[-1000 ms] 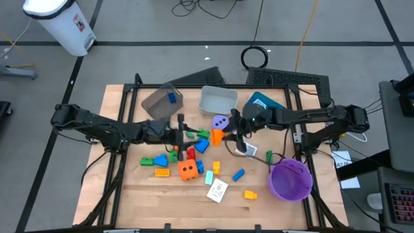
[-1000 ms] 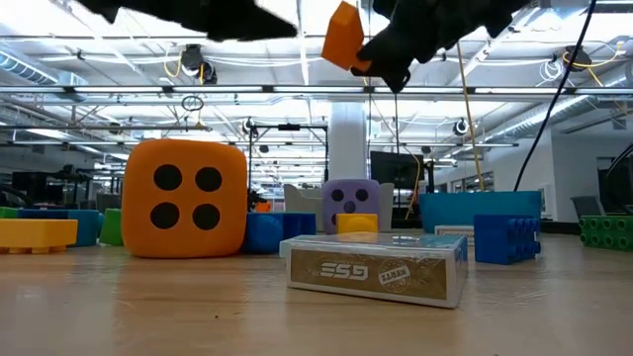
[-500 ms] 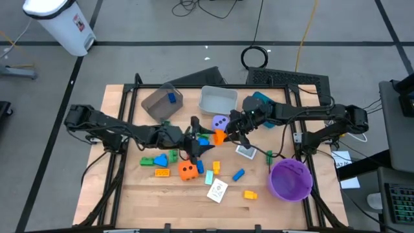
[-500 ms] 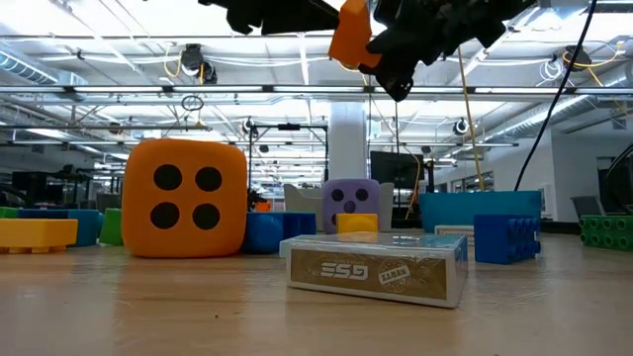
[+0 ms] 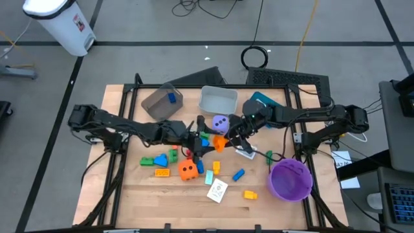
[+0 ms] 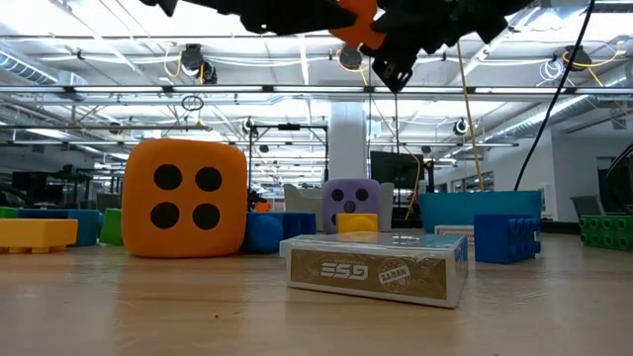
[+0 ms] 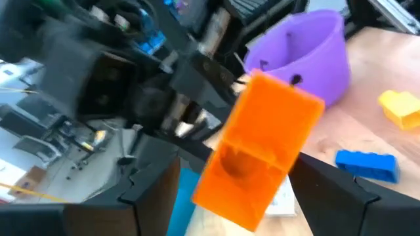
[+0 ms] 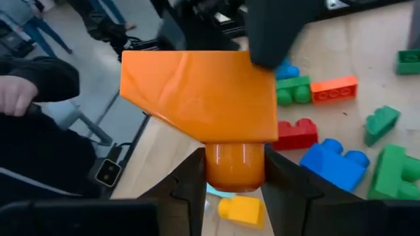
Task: Pick & Place Toys
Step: Put the orange gamepiece into the black bin
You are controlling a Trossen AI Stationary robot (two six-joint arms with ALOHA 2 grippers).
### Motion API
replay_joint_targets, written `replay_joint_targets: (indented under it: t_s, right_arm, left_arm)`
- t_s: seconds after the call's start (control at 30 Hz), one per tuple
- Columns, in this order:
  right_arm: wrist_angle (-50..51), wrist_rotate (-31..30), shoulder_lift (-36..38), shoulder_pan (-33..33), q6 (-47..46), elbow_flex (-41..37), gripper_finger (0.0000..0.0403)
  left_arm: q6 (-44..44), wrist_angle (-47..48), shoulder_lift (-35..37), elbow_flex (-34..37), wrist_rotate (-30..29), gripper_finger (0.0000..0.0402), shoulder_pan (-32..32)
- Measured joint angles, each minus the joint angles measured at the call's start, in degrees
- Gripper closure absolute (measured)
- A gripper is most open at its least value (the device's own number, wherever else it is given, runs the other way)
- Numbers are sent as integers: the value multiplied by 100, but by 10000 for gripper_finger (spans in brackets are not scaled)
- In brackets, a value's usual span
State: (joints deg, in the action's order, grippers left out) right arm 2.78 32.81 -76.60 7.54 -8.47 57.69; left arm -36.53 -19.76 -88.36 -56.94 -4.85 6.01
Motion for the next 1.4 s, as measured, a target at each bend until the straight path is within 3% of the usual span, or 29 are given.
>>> replay_joint_targets:
  t_s: [0.33, 0.73, 1.13, 1.4]
  right_arm:
    - [-70, 199, 0, -17, -138, 0, 293]
    - [-60, 488, -4, -6, -116, 0, 294]
    - [-57, 548, -2, -6, -129, 0, 290]
    - [-124, 474, -4, -6, 4, 0, 241]
  left_arm:
    - [-70, 450, -618, -877, 53, 119, 12]
    - [-238, 934, -630, -975, -27, 121, 12]
    - [-450, 893, -634, -971, 65, 246, 18]
    - [-381, 859, -636, -971, 91, 244, 83]
